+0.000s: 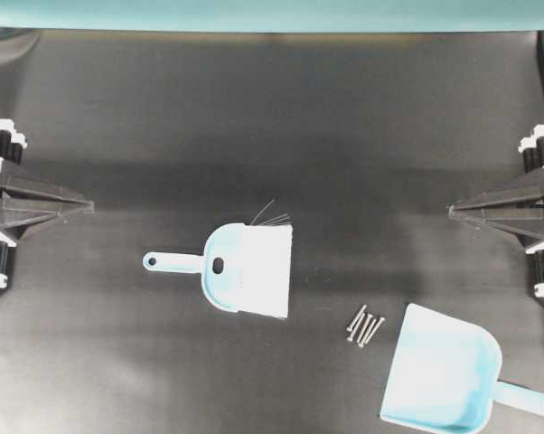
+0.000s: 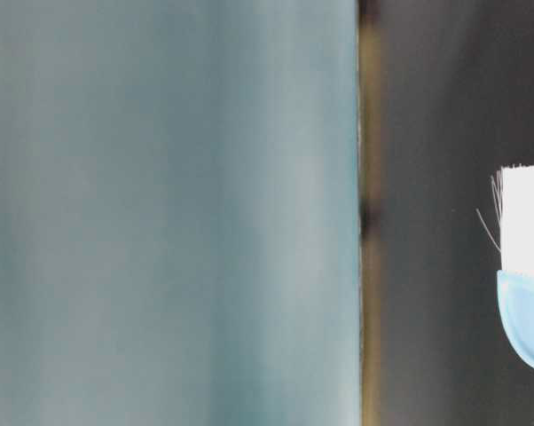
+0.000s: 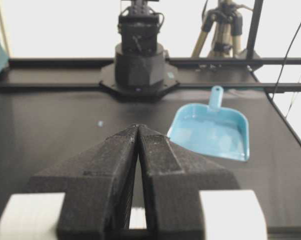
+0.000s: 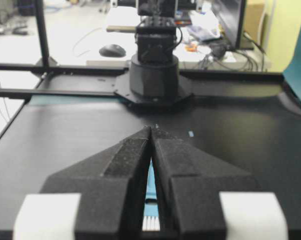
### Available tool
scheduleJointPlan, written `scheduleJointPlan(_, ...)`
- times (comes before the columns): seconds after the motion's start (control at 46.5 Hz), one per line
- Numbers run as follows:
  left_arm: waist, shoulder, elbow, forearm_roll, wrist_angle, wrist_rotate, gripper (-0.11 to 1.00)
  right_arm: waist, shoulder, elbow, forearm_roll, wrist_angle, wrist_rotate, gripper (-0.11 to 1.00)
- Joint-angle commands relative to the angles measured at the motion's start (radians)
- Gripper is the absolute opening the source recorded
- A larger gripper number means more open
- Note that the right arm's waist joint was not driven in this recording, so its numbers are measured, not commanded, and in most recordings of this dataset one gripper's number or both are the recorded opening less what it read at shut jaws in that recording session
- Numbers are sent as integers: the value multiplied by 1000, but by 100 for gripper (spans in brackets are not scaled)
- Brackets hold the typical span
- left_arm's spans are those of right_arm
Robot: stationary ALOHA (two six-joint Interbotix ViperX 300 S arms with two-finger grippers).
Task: Hold the dustpan with a person, while the left arm uses a hand brush to gather the screws into the dustpan.
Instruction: 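Move the left gripper toward the blue brush handle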
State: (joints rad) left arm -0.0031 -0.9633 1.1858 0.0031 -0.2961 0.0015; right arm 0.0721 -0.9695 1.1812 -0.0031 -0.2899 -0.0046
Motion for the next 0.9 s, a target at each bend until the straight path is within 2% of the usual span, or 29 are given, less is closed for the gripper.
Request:
scheduleJointPlan(0.0,-21,-6,-32,43,5,-26,5,0,-3,-6,5,-3,5,4)
scheduleJointPlan(0.108,-23,-6,-37,43,54,-52,1,0,-61,2,5,83,5,0)
scheduleJointPlan(0.387,-20,54,-32,43,149,-71,1,0,-291,25,0,439,-11,0)
scheduleJointPlan(0.559,-11,152,-34,43,178,-66,1,0,-397,46,-11,594,-12,0)
scheduleJointPlan(0.645,-8,209,-35,43,173,-63,1,0,-449,63,-9,713,0,0)
scheduleJointPlan(0.731,-2,272,-38,43,156,-58,1,0,-488,84,-5,776,5,0)
scheduleJointPlan(0.796,5,313,-34,43,129,-58,5,0,-515,109,-8,778,-9,0)
scheduleJointPlan(0.882,5,373,-20,43,67,-57,20,0,-546,129,-11,749,-15,0)
